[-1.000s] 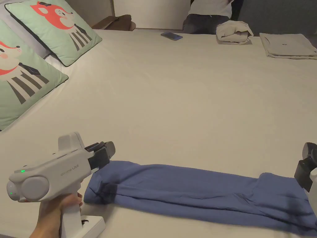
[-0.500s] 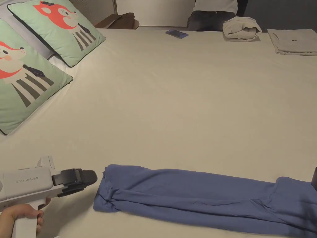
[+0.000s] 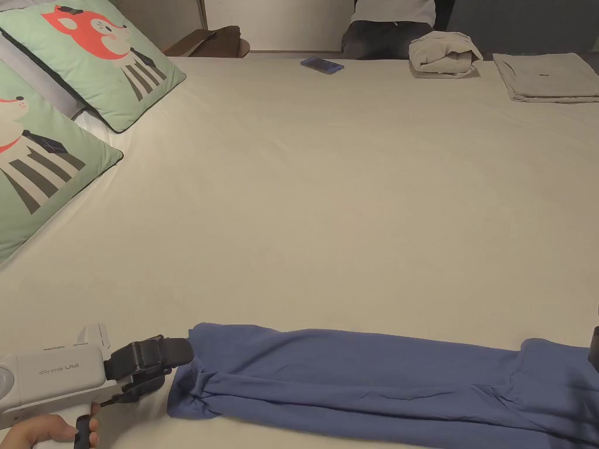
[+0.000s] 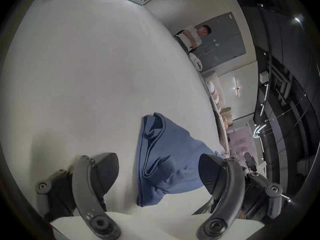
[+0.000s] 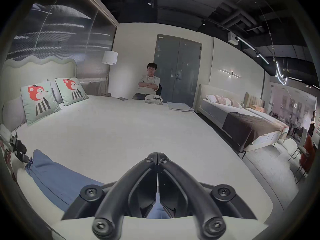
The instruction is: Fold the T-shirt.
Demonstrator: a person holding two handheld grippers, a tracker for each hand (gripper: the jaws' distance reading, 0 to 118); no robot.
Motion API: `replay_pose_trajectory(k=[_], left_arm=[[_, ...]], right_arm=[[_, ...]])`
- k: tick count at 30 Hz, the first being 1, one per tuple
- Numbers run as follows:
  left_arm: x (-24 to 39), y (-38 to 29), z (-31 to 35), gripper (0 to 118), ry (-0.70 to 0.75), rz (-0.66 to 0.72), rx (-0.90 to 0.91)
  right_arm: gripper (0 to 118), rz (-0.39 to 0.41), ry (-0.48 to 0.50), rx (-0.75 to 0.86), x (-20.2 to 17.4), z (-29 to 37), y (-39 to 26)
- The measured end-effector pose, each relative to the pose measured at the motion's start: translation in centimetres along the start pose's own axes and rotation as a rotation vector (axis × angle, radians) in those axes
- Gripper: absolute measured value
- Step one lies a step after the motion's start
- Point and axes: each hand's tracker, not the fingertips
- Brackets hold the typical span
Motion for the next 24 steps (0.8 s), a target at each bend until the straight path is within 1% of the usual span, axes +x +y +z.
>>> replay_pose_trajectory(k=[2,4,6,7,9,10,11,12,14,15,18,21,24], left_arm=[[-0.6,0.6,-0.5,95,-0.012,0.016,-0.006],[-0.2,0.6,-1.2,86,-0.020,0.034,0.000],[0.1,0.6,-2.2,71,-0.021,0.026,-0.021],[0.5,0.6,-2.8,70,-0.004,0.011,-0.046],[1.1,0.2,-3.4,69,0.031,-0.062,-0.051],[1.5,0.1,-3.4,63,0.026,-0.065,-0.047],[1.8,0.1,-3.4,45,0.035,-0.063,-0.044],[2.0,0.1,-3.5,13,0.056,-0.064,-0.047],[2.0,0.0,-3.8,11,0.120,-0.096,-0.059],[2.3,-0.3,-3.9,11,0.102,-0.105,-0.064],[2.8,-0.6,-4.0,9,0.136,-0.130,-0.044],[4.3,-0.9,-3.3,9,0.167,-0.201,-0.036],[5.5,-0.6,-1.9,9,0.183,-0.209,-0.021]], right_arm=[[0,-0.002,-0.002,-0.001,0.1,0.0,0.0],[0,-0.009,0.001,0.001,0.2,0.0,0.1],[0,-0.009,-0.002,0.004,0.3,0.0,0.2],[0,-0.008,-0.003,0.003,0.4,0.0,0.2],[0,-0.012,-0.006,0.007,0.7,0.0,0.3],[0,-0.014,-0.009,0.008,0.8,0.1,0.3],[0,-0.016,-0.010,0.010,0.9,0.1,0.3],[0,-0.019,-0.011,0.012,1.0,0.1,0.3],[0,-0.021,-0.011,0.009,1.1,0.1,0.2],[0,-0.020,-0.011,0.009,1.2,0.1,0.2],[0,-0.025,-0.011,0.008,1.3,0.3,0.0],[0,-0.027,-0.009,0.005,1.4,0.2,0.0],[0,-0.029,-0.003,0.008,1.5,0.2,0.2]])
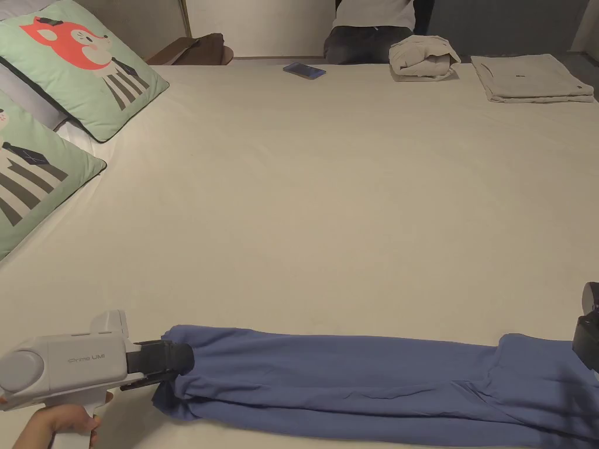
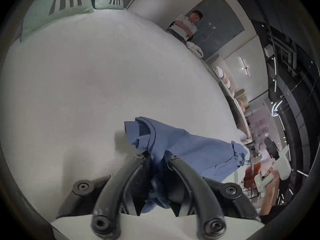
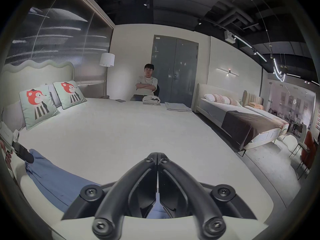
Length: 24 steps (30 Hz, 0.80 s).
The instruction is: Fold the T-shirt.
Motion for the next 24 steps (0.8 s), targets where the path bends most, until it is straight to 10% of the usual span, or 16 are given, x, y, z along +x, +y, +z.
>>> replay_pose_trajectory(k=[11,24], left_arm=[[-1.4,2.3,5.2,8,0.158,-0.003,0.072],[14.2,-1.5,-4.9,8,0.075,-0.104,-0.038]], right_arm=[[0,0.001,0.034,0.027,-0.4,-0.1,0.7],[0,-0.007,0.052,0.026,1.4,0.8,0.4]])
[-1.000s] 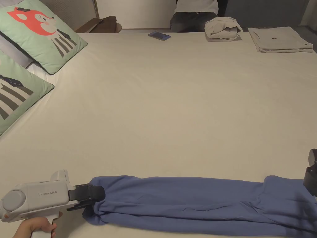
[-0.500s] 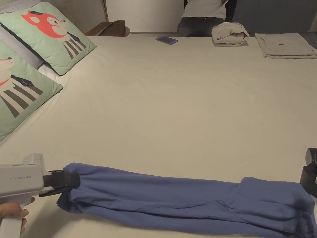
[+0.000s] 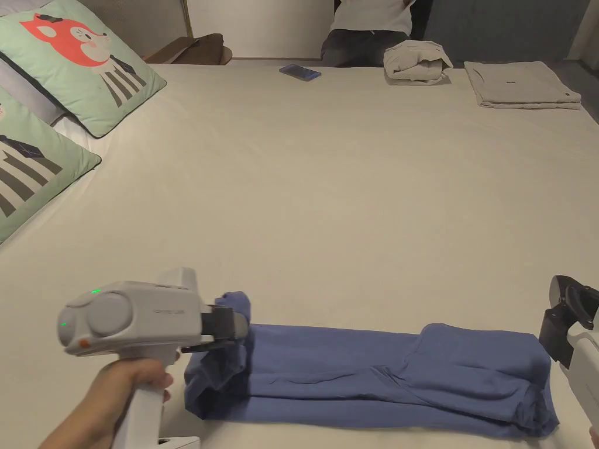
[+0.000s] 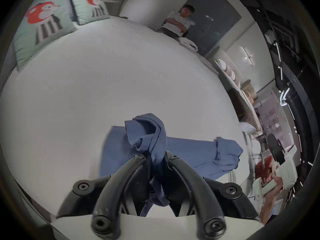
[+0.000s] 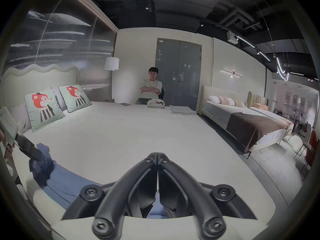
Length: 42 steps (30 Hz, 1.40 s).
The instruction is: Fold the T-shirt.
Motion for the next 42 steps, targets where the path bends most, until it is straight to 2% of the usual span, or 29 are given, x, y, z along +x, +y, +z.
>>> replay_pose_trajectory(k=[9,14,15,16,17,18,19,20,24,27,29,30,31,32,33,35,38,40,41,42], left_arm=[[5.5,-2.3,-7.2,8,-0.036,-0.040,-0.071],[6.2,-3.6,-9.1,11,-0.013,-0.056,-0.093],[6.1,-3.8,-9.0,20,-0.012,-0.059,-0.084],[6.1,-3.9,-8.9,37,-0.026,-0.057,-0.078],[6.2,-3.9,-8.7,60,-0.072,-0.040,-0.078],[6.2,-3.8,-8.4,90,-0.103,-0.025,-0.090],[6.2,-3.8,-8.2,105,-0.117,-0.013,-0.090],[6.3,-3.9,-7.8,111,-0.122,-0.016,-0.080],[6.4,-3.6,-4.4,110,-0.155,-0.029,0.051],[6.4,-4.2,-1.2,110,-0.070,-0.099,0.268],[6.2,-4.7,0.1,109,0.033,-0.164,0.368],[6.0,-4.8,0.4,103,0.093,-0.176,0.394],[5.6,-5.1,0.7,88,0.135,-0.193,0.427],[5.2,-5.4,1.0,63,0.145,-0.193,0.463],[4.9,-5.6,0.9,18,0.166,-0.212,0.466],[4.2,-5.8,0.4,2,0.185,-0.221,0.431],[3.4,-7.1,-1.3,0,0.187,-0.265,0.429],[3.9,-8.3,-3.1,0,0.277,-0.343,0.399],[3.9,-8.9,-3.7,0,0.274,-0.377,0.375],[4.1,-9.3,-4.4,0,0.264,-0.357,0.354]], right_arm=[[0,0.003,-0.010,0.010,1.6,0.6,0.1],[0,0.000,-0.027,0.013,2.4,0.9,0.2],[0,-0.001,-0.030,0.012,2.5,0.9,0.2],[0,-0.002,-0.032,0.010,2.5,0.9,0.1],[0,-0.003,-0.033,0.008,2.6,0.9,0.1],[0,-0.003,-0.034,0.008,2.6,0.8,0.1],[0,-0.003,-0.036,0.006,2.6,0.9,0.0],[0,-0.003,-0.036,0.005,2.6,0.8,0.0],[0,-0.005,-0.031,-0.001,2.4,0.8,0.0],[0,-0.003,-0.024,-0.003,2.1,0.7,0.0],[0,0.003,-0.019,-0.003,1.9,0.6,0.1],[0,0.004,-0.014,-0.002,1.9,0.6,0.1],[0,0.005,-0.012,-0.001,1.8,0.6,0.2],[0,0.006,-0.009,-0.001,1.7,0.6,0.2],[0,0.007,-0.007,-0.002,1.7,0.6,0.2],[0,0.007,-0.005,-0.003,1.6,0.5,0.2],[0,0.001,-0.003,-0.004,1.6,0.5,0.1],[0,-0.005,-0.003,-0.005,1.7,0.5,0.1],[0,-0.006,-0.004,-0.006,1.7,0.5,0.0],[0,-0.005,-0.006,-0.006,1.8,0.5,0.0]])
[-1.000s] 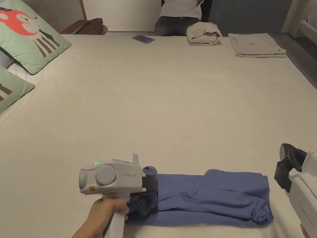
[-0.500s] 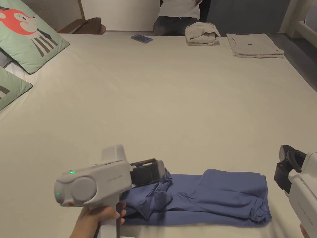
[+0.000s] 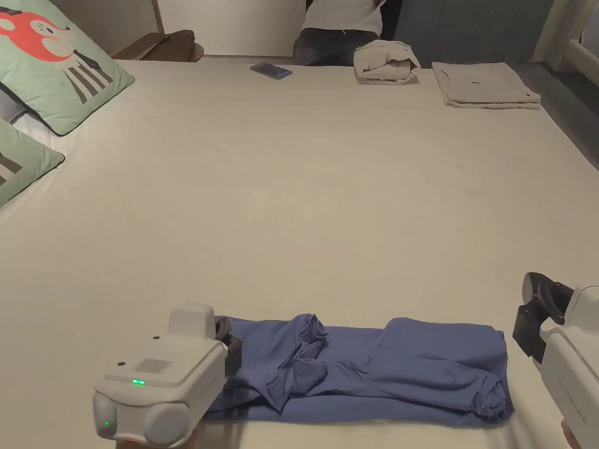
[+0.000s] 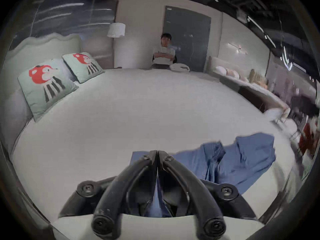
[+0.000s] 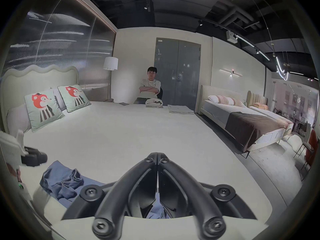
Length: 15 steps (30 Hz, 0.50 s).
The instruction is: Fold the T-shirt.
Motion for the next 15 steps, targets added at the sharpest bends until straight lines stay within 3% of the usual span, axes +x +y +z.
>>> replay_pose_trajectory(k=[15], left_arm=[[10.7,-2.7,-4.1,0,-0.207,-0.020,-0.140]], right_arm=[[0,-0.010,-0.059,-0.013,3.0,1.0,-0.5]])
